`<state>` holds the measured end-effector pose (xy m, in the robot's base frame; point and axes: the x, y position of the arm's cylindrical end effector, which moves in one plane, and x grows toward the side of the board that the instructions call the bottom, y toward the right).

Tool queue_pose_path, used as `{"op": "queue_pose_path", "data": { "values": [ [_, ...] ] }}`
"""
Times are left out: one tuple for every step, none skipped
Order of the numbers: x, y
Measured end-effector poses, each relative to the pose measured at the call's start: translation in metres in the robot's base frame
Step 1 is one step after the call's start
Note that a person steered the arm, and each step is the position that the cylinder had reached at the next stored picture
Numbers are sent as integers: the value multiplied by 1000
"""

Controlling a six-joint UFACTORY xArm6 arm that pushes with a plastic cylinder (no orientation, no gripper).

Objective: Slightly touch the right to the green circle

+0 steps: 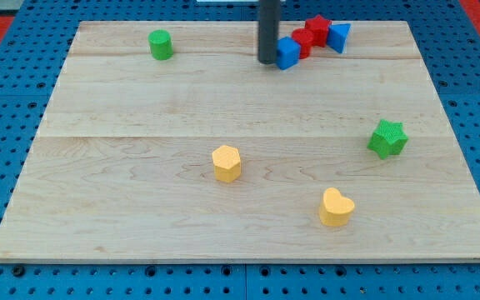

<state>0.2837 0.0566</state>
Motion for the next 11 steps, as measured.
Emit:
{"op": "queue_pose_path", "data": {
  "values": [
    [-1,-11],
    [-1,-62],
    [-1,-100],
    [-1,-138],
    [-1,-175],
    [-1,-197],
    [-1,-186],
    [-1,-186],
    [-3,-186],
    [-5,-167],
    [-50,-161]
  ]
}}
